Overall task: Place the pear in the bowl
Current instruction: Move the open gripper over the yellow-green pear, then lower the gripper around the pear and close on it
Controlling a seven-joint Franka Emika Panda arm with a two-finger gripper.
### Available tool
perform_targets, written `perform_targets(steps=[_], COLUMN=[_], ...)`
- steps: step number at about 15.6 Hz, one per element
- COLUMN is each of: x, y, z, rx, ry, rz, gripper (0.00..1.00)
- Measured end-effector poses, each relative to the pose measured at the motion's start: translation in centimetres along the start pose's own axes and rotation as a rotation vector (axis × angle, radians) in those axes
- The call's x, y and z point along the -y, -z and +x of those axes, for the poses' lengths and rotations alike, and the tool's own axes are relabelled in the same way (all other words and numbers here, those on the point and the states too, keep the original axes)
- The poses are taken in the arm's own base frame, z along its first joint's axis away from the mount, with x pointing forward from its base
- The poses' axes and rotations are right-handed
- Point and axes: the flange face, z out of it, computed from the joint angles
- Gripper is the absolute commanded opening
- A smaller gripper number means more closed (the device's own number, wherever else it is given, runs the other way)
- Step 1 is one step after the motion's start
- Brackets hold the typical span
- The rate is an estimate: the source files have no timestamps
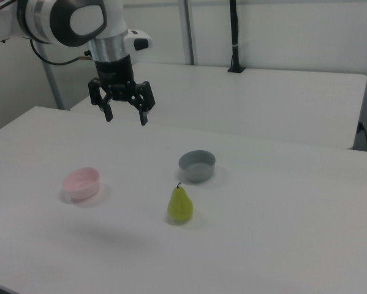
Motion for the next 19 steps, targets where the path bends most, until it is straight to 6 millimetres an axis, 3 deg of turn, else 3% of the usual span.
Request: perform_targets(steps=[5, 9, 15, 19], x=[-1.3, -2.7, -4.4, -5.5], y=[-1.7, -5.7, -12.1, -16.2], z=[1.1, 2.5, 1.8, 2.4], rx=[0.0, -0.004, 0.023, 0.053], ry=[0.139, 0.136, 0.043, -0.042], rz=[-0.05, -0.085, -0.077, -0.076], gripper=[1.0, 1.0, 1.0, 1.0])
